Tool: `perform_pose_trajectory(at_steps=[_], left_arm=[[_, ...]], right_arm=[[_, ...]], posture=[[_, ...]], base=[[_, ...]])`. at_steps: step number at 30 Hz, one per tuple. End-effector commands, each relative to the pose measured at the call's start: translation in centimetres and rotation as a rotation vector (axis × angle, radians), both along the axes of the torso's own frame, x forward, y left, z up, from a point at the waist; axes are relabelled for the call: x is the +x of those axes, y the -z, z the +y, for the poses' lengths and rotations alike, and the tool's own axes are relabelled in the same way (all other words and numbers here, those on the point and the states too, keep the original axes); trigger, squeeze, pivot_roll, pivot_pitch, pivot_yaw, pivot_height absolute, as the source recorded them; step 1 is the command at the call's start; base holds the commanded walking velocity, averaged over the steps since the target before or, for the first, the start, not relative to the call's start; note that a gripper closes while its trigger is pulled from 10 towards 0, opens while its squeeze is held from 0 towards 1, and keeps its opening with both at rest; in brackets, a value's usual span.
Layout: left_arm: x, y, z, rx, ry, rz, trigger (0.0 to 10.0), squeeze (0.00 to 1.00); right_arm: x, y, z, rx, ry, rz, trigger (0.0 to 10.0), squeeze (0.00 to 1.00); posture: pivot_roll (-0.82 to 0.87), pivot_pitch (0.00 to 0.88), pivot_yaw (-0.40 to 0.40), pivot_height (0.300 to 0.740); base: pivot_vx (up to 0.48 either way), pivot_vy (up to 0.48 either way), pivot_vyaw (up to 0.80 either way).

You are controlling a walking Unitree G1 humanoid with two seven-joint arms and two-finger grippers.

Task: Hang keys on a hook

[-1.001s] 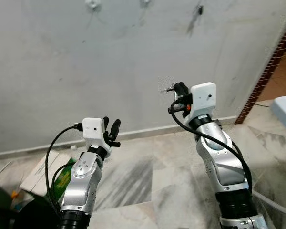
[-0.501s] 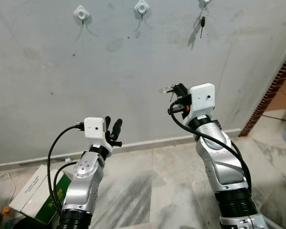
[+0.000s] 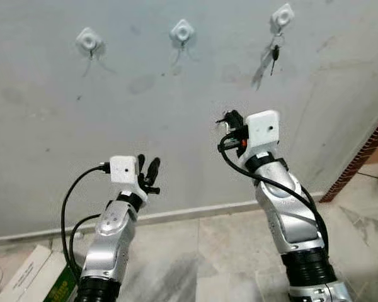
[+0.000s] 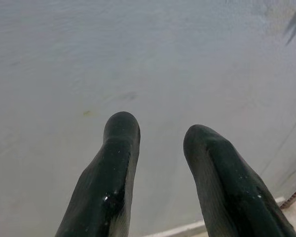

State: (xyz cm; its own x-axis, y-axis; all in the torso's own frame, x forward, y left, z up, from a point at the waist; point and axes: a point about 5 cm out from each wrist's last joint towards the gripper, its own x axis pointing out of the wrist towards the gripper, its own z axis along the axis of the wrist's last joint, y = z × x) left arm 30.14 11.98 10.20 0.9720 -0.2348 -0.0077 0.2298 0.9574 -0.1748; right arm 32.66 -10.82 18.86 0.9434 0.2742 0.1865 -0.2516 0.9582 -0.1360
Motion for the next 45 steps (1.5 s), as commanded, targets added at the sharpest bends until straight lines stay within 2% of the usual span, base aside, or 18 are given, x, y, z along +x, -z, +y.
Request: perform_pose_trajectory(at_steps=[1,9,13,20,29,34,40,45], left_arm=[[0.0,-0.1,-0.4,0.0,0.015,-0.001,10.0,0.0],[0.0,0.1,-0.4,-0.001,0.004,0.005,10.0,0.0],[0.0,0.1,-0.2,0.017,-0.015,-0.001,10.0,0.0],[0.5,-0.2,0.3,0.039,-0.036,-0.019,10.0,0.0],[-0.7,0.6,-1.3,0.019,0.012,0.002,10.0,0.0],[-0.8,0.6,-1.4,0.015,0.017,0.004,10.0,0.0],[-0.5,0.4,-0.8,0.021,0.014,0.001,10.0,0.0],[-0.6,0.0,-1.8,0.001,0.132,-0.023,10.0,0.0]], right_arm=[[0.0,-0.1,-0.2,0.003,0.0,-0.006,10.0,0.0],[0.0,-0.2,-0.2,0.001,-0.002,-0.007,10.0,0.0],[-0.1,-0.1,-0.1,-0.006,-0.008,-0.008,10.0,0.0],[-0.1,-0.1,-0.1,-0.002,-0.007,-0.009,10.0,0.0],[0.0,-0.1,0.0,-0.004,-0.006,-0.011,10.0,0.0],[0.0,-0.1,0.0,0.002,-0.009,-0.01,10.0,0.0],[0.2,-0.4,0.0,0.03,0.012,-0.021,10.0,0.0],[0.2,-0.9,-0.1,0.034,0.018,-0.044,10.0,0.0]], posture=[[-0.09,0.08,0.086,0.74],[-0.09,0.08,0.083,0.74],[-0.09,0.08,0.083,0.74],[-0.09,0.077,0.085,0.74],[-0.09,0.077,0.086,0.74],[-0.09,0.077,0.086,0.74],[-0.09,0.076,0.082,0.74],[-0.09,0.075,0.085,0.74]], base=[[0.442,0.0,0.0],[0.379,0.0,0.0],[0.0,0.0,0.0],[0.0,0.0,0.45],[0.0,0.0,0.69],[0.0,0.0,0.8],[0.0,0.0,0.0],[0.0,0.0,0.0]])
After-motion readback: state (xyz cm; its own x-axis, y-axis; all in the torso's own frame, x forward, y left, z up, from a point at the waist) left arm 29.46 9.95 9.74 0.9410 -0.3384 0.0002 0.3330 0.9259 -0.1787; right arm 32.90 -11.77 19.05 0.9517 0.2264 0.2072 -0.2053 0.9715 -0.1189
